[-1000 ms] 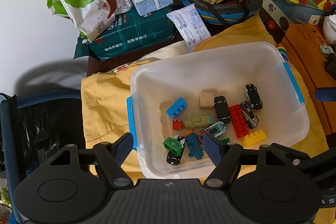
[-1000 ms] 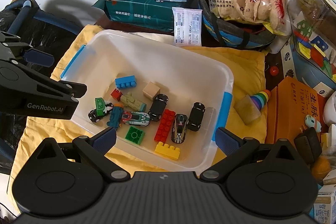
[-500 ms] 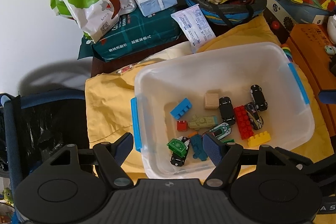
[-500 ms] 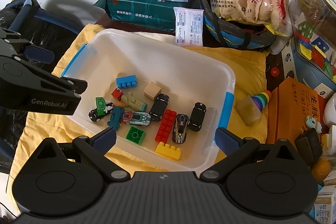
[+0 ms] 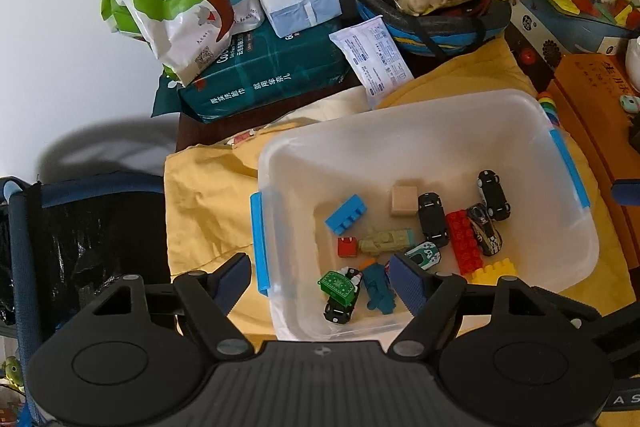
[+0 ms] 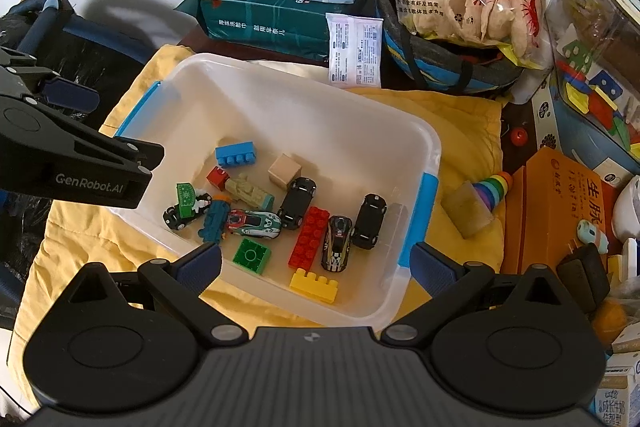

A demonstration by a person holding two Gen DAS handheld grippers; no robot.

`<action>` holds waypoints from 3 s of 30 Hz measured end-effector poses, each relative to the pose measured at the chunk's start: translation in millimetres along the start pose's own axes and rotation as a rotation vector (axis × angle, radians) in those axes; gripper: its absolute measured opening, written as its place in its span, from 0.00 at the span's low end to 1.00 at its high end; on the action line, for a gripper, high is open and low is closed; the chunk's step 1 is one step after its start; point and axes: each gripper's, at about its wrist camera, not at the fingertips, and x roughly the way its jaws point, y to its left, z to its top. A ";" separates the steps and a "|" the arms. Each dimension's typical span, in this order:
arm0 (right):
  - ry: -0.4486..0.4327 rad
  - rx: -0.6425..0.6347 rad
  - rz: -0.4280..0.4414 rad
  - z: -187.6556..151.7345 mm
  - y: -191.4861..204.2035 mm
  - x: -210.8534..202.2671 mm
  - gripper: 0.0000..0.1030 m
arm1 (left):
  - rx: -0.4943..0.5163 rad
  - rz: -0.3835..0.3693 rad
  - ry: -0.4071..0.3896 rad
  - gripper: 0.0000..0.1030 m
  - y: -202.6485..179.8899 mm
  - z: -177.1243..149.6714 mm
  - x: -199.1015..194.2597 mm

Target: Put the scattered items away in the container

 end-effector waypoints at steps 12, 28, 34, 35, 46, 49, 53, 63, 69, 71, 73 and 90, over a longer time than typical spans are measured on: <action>0.005 -0.002 0.000 -1.6 0.2 1.5 1.00 | 0.010 0.009 0.009 0.77 -3.4 -0.6 2.4; 0.007 -0.006 0.000 -1.4 -2.1 3.0 1.00 | 0.013 0.011 0.012 0.77 -4.2 0.3 3.2; 0.005 -0.008 -0.001 -1.0 -1.8 2.9 1.00 | -0.016 -0.018 0.021 0.77 1.4 0.7 4.9; 0.005 -0.007 -0.002 -1.1 -1.3 2.8 1.00 | -0.016 -0.021 0.023 0.77 1.7 0.1 5.4; 0.008 -0.007 -0.004 -2.5 0.4 5.4 1.00 | 0.015 0.003 -0.034 0.84 -2.2 -0.3 -0.4; 0.007 -0.008 -0.006 -1.9 0.1 5.4 1.00 | 0.006 0.001 -0.023 0.84 -1.0 1.2 1.4; 0.007 -0.004 -0.009 -1.6 -1.7 5.9 1.00 | -0.015 0.025 -0.007 0.84 1.9 2.9 4.4; 0.010 -0.007 -0.009 -2.2 0.0 7.7 1.00 | -0.011 0.014 -0.001 0.83 1.1 2.1 6.2; 0.010 -0.006 -0.013 -1.3 -0.5 8.1 1.00 | -0.012 0.011 0.003 0.83 0.9 2.4 7.7; 0.010 -0.006 -0.012 -1.1 -0.3 7.7 1.00 | -0.013 0.011 0.005 0.83 1.4 2.7 7.9; 0.009 -0.007 -0.013 -1.0 -0.3 7.7 1.00 | -0.013 0.008 0.007 0.83 1.8 2.9 8.3; 0.010 -0.006 -0.011 -0.2 1.6 8.2 1.00 | -0.014 0.012 0.014 0.83 1.0 2.5 10.5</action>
